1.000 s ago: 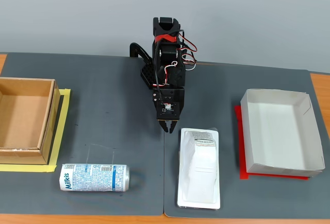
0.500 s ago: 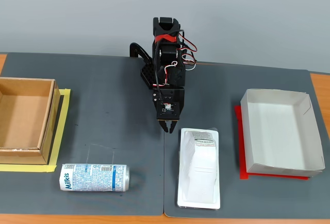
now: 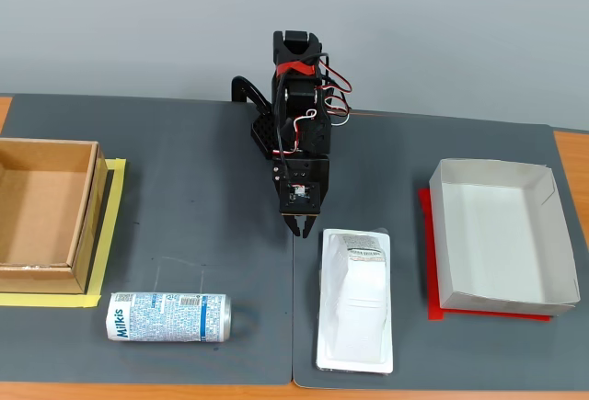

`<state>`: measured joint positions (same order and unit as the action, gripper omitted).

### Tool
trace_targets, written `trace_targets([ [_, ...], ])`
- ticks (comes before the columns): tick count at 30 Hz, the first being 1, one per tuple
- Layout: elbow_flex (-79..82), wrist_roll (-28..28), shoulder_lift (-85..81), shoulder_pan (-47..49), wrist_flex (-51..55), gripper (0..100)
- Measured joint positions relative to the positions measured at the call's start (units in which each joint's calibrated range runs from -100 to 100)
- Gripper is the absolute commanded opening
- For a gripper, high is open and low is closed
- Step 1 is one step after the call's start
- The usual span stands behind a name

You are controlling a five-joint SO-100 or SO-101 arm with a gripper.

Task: Pick the sandwich and put it in the gray box

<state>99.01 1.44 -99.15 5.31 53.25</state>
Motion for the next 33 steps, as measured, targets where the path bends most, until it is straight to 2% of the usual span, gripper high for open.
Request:
trace_targets([
  [12, -0.54, 0.05, 0.00, 0.29, 0.00, 2],
  [17, -1.71, 0.10, 0.00, 3.98, 0.00, 2],
  [26, -4.40, 0.15, 0.00, 5.90, 8.50, 2],
  [33, -4.49, 0.15, 0.00, 13.63, 9.71, 2],
])
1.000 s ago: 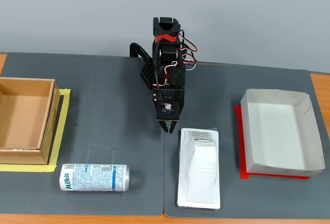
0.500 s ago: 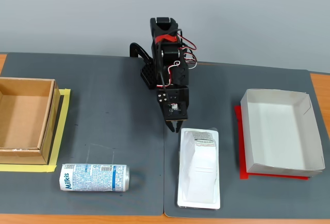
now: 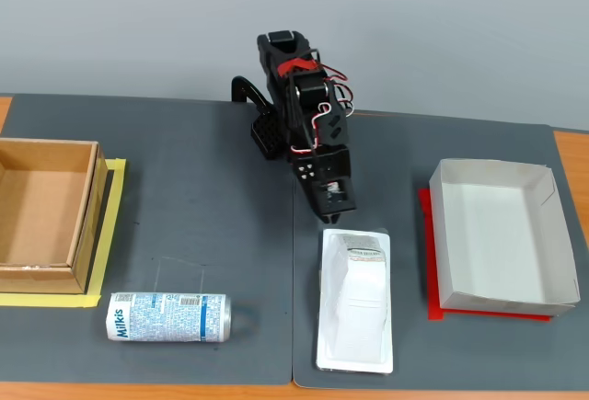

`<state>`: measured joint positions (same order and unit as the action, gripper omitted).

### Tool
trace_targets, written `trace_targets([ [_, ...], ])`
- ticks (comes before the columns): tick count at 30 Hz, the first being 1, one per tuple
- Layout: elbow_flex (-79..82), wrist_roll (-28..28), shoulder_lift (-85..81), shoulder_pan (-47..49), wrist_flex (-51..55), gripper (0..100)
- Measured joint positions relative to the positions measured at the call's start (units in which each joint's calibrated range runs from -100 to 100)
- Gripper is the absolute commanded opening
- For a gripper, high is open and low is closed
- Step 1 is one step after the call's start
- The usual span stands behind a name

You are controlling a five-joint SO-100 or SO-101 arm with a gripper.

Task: Pick the sandwich and put it in the gray box

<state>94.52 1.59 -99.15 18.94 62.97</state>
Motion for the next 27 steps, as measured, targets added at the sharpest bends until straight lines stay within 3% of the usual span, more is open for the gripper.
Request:
trace_targets([
  [10, -13.29, 0.00, 2.04, 1.77, 0.17, 2],
  [27, -41.94, 0.00, 35.77, 3.46, 0.17, 2],
])
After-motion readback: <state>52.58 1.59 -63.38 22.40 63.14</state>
